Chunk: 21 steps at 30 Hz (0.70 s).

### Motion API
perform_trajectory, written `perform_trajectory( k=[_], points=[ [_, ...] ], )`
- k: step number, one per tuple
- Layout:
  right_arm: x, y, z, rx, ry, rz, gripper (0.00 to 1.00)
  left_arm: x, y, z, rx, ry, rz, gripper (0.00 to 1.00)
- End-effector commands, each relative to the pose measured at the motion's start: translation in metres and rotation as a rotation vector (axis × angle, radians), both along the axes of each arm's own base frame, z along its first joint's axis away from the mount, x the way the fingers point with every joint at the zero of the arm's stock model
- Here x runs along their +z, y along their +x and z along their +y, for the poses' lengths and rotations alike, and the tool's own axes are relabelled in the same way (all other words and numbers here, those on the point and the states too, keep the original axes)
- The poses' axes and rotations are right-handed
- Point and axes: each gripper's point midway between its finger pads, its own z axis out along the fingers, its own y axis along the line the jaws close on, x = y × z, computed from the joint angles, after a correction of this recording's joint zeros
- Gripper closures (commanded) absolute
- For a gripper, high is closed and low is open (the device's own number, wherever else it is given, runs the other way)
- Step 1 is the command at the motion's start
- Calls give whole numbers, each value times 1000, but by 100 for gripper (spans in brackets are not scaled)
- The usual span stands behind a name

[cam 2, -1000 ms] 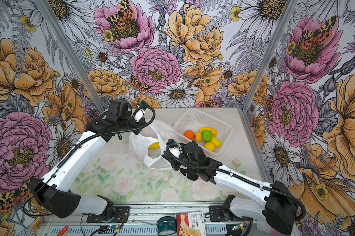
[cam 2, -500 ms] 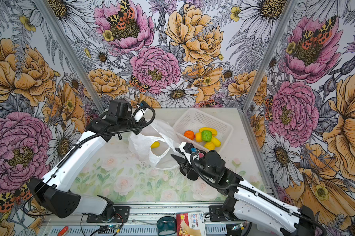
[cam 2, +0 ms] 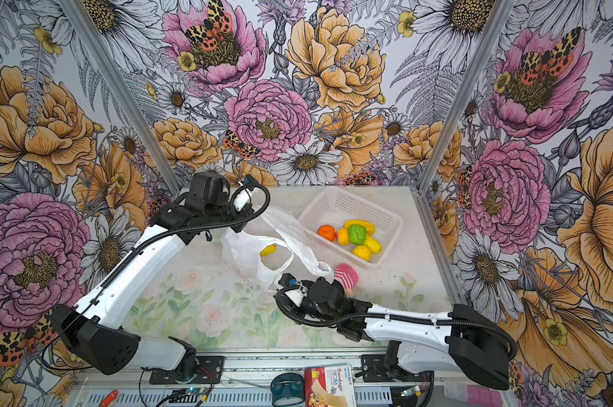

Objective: Untie the knot of the plastic bag and take out the fruit
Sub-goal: 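Move the open right gripper back over the bag opening, then lower the open right gripper into the bag toward the pink fruit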

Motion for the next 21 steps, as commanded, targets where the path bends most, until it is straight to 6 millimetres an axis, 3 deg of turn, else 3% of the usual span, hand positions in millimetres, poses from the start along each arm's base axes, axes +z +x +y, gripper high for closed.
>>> perform_trajectory(
  k=[1, 3, 6, 8, 11, 17, 21],
  points=[
    [10, 35, -13, -207, 80, -43, 78, 9, 1, 0, -3, 8, -42, 100],
    [2, 51, -23, -301, 108, -10, 76, 12, 0, -1, -5, 4, -48, 100],
    [-10, 72, -36, -415, 181, 45, 62, 15, -1, 0, -5, -1, -54, 100],
    [-17, 84, -42, -489, 226, 87, 58, 16, -2, 0, -5, -1, -57, 100],
    [-17, 96, -41, -538, 281, 137, 47, 15, -2, -1, -10, -3, -54, 100],
    [6, 98, 4, -414, 337, 172, 31, 19, -7, -8, -40, -23, -54, 100],
    [29, 84, 44, -320, 308, 132, 25, 16, -2, -13, -53, 12, -78, 100]
  ],
)
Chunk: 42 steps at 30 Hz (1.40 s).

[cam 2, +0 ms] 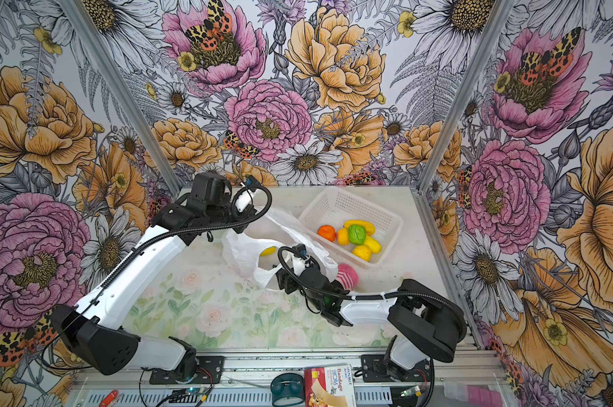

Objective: Untie the knot of the plastic bag and take out the fruit
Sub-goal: 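Lower the open right gripper into the bag toward the pink fruit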

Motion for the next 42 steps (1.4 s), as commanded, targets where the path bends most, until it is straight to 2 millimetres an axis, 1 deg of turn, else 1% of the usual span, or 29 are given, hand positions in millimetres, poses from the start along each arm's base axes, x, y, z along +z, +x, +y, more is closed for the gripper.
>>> perform_trajectory(
  k=[1, 3, 5, 7, 8, 10, 12, 13, 15, 17, 19, 21, 22, 25, 27, 29, 34, 36, 39, 42],
  points=[
    [33, -16, 39, 96, 27, -56, 25, 17, 8, -5, -18, 22, -83, 100],
    [36, -20, 52, 111, 13, -69, 24, 23, 22, -1, 17, 51, -110, 100],
    [35, -24, 64, 127, -7, -65, 23, 37, 33, 0, 46, 52, -144, 100],
    [29, -27, 74, 129, -67, -65, 23, 51, 34, -4, 51, 34, -170, 100],
    [25, -28, 78, 115, -113, -69, 22, 56, 31, -8, 42, 24, -182, 100],
    [14, -30, 82, 96, -183, -76, 20, 57, 20, -17, 12, 19, -195, 100],
    [4, -30, 81, 89, -212, -71, 18, 51, 5, -24, -16, 25, -205, 100],
    [-3, -31, 82, 94, -227, -69, 18, 42, -3, -25, -24, 34, -203, 100],
    [-16, -31, 80, 90, -268, -67, 17, 23, -14, -22, -17, 40, -194, 100],
    [-29, -33, 78, 98, -304, -62, 17, 2, -25, -13, 0, 45, -177, 100],
    [-34, -39, 78, 128, -328, -71, 16, -3, -34, -5, 23, 29, -186, 100],
    [-34, -45, 76, 142, -340, -86, 15, -8, -41, -1, 28, 14, -191, 100],
    [-32, -49, 75, 151, -339, -95, 15, -14, -43, 1, 27, 17, -194, 100],
    [-20, -58, 70, 174, -319, -135, 15, -27, -43, 0, 17, 24, -181, 100],
    [-17, -59, 62, 166, -316, -150, 17, -30, -43, -5, -6, 16, -164, 100],
    [-18, -58, 50, 142, -328, -164, 21, -31, -41, -5, -9, 12, -154, 100],
    [-27, -48, 13, 57, -341, -164, 32, -18, -40, 7, 13, -34, -159, 100],
    [-28, -43, 3, 36, -327, -150, 34, -15, -41, 8, 10, -45, -161, 100],
    [-31, -41, 4, 40, -321, -137, 38, -17, -44, 2, -17, -56, -148, 100],
    [-37, -36, 16, 47, -326, -114, 40, -18, -45, -1, -27, -54, -144, 100]
  ],
)
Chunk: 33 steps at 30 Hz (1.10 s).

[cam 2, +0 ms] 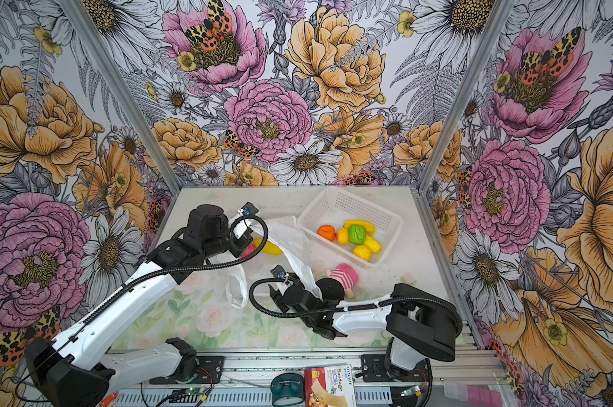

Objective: Untie the knot of the plastic bag and take out the fruit
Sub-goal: 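Lower the open right gripper into the bag toward the pink fruit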

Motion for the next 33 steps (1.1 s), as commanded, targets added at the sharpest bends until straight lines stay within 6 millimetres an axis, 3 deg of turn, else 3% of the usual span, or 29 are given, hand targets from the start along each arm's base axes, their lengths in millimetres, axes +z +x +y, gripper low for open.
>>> perform_trajectory(
  k=[1, 4, 8, 15, 19, 29, 33],
  points=[
    [7, 8, 18, -13, 46, 11, 40, 16, -3, -9, -35, -55, -24, 100],
    [-5, 19, 38, -21, 11, 42, 38, 19, -5, -11, -49, -66, -24, 100],
    [-13, 40, 64, -40, 20, 62, 22, 20, -7, -13, -58, -71, -26, 100],
    [-40, 93, 96, -109, 60, 98, 21, 33, -21, -23, -130, -94, -53, 100],
    [-53, 115, 109, -131, 86, 120, 10, 35, -25, -26, -149, -101, -53, 100],
    [-76, 151, 137, -185, 115, 154, 6, 42, -41, -38, -239, -131, -59, 100],
    [-82, 160, 133, -223, 109, 163, 6, 42, -40, -38, -236, -130, -56, 100]
  ],
)
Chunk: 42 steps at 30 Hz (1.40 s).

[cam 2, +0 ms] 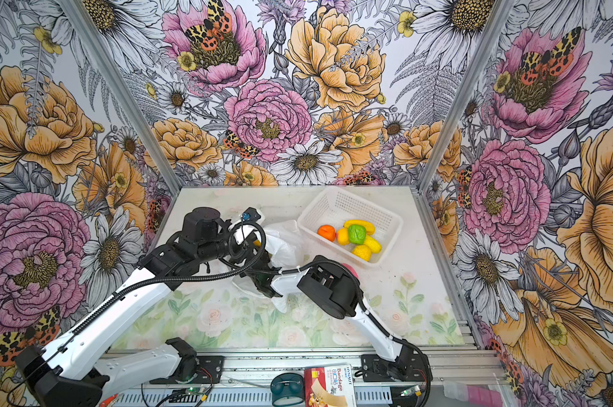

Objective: Untie the knot of the plastic bag and take out the fruit
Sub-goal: 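Lower the open right gripper into the bag toward the pink fruit, then close the right gripper on the pink fruit, then lift the pink fruit up out of the bag with the right gripper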

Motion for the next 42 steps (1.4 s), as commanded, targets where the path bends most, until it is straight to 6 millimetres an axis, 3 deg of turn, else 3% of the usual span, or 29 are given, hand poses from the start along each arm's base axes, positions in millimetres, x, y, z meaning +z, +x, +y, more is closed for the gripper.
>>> perform_trajectory(
  k=[1, 11, 18, 31, 38, 42],
  points=[
    [-15, 10, -9, -48, -17, 34, 7, 23, -7, -8, -54, -47, -48, 100],
    [-15, 17, -23, -63, -36, 30, 39, 22, -6, -6, -41, -43, -48, 100],
    [7, 7, -26, -11, -17, -8, 57, 19, 1, 0, -2, -33, -46, 100],
    [94, -64, -51, 119, 130, -117, 68, 2, 37, 33, 187, 20, -20, 100],
    [125, -113, -65, 193, 160, -200, 71, 1, 43, 44, 236, 24, -16, 100],
    [154, -135, -84, 202, 189, -277, 72, -4, 47, 47, 255, 41, -13, 100]
  ],
)
